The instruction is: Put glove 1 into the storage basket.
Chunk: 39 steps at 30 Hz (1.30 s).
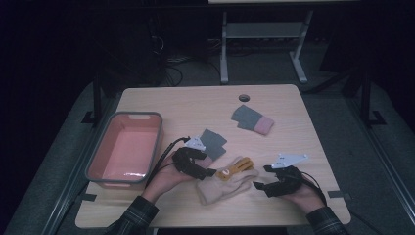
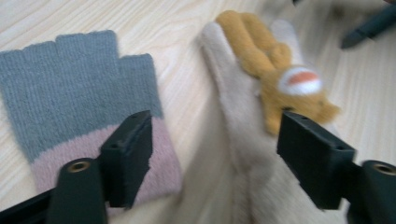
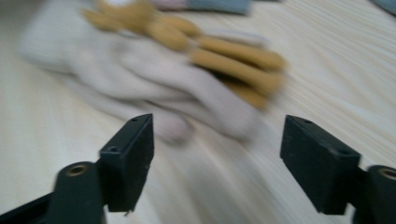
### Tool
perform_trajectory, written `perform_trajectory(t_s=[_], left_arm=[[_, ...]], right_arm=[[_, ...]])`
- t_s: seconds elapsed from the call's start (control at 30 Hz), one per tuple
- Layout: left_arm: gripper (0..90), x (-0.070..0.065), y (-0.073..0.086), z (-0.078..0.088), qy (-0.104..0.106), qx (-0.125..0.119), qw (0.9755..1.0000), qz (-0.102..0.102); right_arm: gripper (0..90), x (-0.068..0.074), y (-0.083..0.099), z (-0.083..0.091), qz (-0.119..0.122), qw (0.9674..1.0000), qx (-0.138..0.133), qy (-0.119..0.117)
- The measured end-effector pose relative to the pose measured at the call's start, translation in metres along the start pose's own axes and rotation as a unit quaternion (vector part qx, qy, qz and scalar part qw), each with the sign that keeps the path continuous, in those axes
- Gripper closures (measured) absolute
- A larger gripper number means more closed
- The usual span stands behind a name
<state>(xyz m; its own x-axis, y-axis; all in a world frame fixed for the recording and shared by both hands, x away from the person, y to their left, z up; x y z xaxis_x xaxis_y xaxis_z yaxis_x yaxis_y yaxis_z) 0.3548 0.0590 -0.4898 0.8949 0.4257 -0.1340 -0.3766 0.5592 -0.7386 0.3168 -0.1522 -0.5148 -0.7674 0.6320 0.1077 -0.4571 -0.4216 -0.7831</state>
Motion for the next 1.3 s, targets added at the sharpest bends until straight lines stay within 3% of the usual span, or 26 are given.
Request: perform_trajectory(t_s=[0.07,0.27,0.33,0.43,0.63,0.93,1.03,1.13,1.3], left_arm=[[20.6,-0.008,0.002,0.0,0.013,-0.003,0.9999,0.004],[14.3,-0.029,0.007,-0.003,0.027,0.01,0.9995,-0.016],[14.1,-0.034,0.008,-0.007,0.029,0.012,0.9993,-0.021],[13.6,-0.038,0.01,-0.015,0.032,0.02,0.9989,-0.028],[13.3,-0.043,0.012,-0.027,0.03,0.028,0.9985,-0.035],[13.2,-0.046,0.018,-0.045,0.029,0.049,0.9973,-0.047],[13.2,-0.047,0.022,-0.05,0.028,0.063,0.996,-0.058],[12.2,-0.048,0.025,-0.052,0.018,0.071,0.994,-0.081],[13.4,-0.05,0.025,-0.052,0.012,0.065,0.9942,-0.084]], right_arm=[[19.8,-0.011,0.006,0.004,-0.01,0.9997,-0.002,0.022],[16.7,-0.045,0.028,0.015,-0.051,0.9963,0.002,0.07],[15.2,-0.059,0.03,0.015,-0.053,0.9942,-0.003,0.094],[13.7,-0.065,0.032,0.013,-0.053,0.9926,-0.002,0.109],[12.2,-0.071,0.036,0.01,-0.052,0.9914,0.0,0.12],[10.5,-0.069,0.034,0.007,-0.044,0.9925,-0.002,0.114],[10.6,-0.069,0.034,0.007,-0.045,0.9924,-0.002,0.115],[10.7,-0.069,0.034,0.007,-0.044,0.9925,-0.002,0.114],[10.9,-0.069,0.034,0.007,-0.044,0.9926,-0.002,0.113]])
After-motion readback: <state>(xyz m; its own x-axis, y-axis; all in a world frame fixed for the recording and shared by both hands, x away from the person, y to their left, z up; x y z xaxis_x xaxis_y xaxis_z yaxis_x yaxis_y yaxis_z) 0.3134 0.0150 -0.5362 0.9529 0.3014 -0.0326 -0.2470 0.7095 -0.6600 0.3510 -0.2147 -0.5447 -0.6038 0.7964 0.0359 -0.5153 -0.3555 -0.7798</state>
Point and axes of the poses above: each handheld gripper's, and its own axes: z roughly backward along the jaws, y roughly out of its underside, x roughly to its left, the point moved 9 cm from there along -z, roughly forward along the jaws, and after that the axes turned 5 degrees about -x, right-handed, at the moved point
